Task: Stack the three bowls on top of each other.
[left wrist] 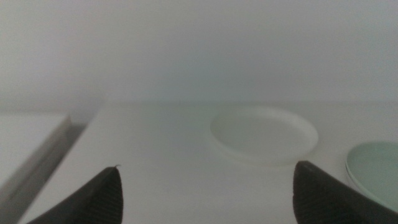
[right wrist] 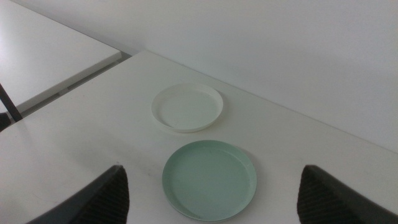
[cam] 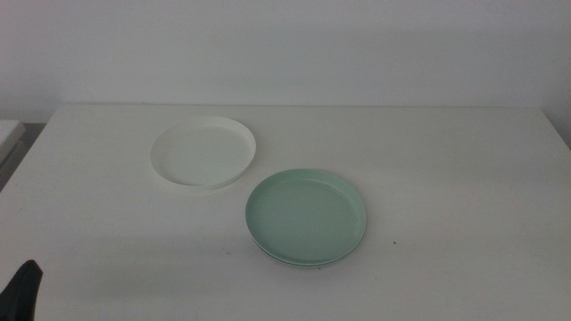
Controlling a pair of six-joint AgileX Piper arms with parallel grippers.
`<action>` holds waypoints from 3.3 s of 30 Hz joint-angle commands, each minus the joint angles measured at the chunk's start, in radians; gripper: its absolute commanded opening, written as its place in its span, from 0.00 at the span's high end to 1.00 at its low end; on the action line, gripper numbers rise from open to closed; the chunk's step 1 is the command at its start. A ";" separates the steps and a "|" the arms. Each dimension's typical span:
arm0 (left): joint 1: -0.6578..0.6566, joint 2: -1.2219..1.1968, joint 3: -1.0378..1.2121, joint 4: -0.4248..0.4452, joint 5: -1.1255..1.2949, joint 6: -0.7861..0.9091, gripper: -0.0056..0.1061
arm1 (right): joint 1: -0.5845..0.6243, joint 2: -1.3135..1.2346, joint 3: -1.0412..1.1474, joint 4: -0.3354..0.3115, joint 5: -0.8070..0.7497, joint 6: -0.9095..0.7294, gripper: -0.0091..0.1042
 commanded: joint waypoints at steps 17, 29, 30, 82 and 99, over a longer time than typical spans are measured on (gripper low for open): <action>-0.002 1.137 -0.945 -0.173 0.491 0.059 0.11 | -0.009 -0.004 0.006 0.007 -0.007 -0.005 0.24; 0.019 1.708 -1.460 -0.109 0.671 0.108 0.11 | -0.009 -0.004 0.006 0.007 -0.007 -0.005 0.24; 0.019 1.759 -1.504 -0.093 0.675 0.114 0.11 | -0.009 -0.004 0.006 0.007 -0.007 -0.005 0.24; -0.325 1.613 -1.062 -0.437 0.199 0.112 0.97 | -0.009 -0.004 0.006 0.009 -0.032 -0.005 0.24; -0.361 1.791 -1.054 -0.463 0.110 0.078 0.96 | -0.009 -0.004 0.006 0.009 -0.032 -0.005 0.24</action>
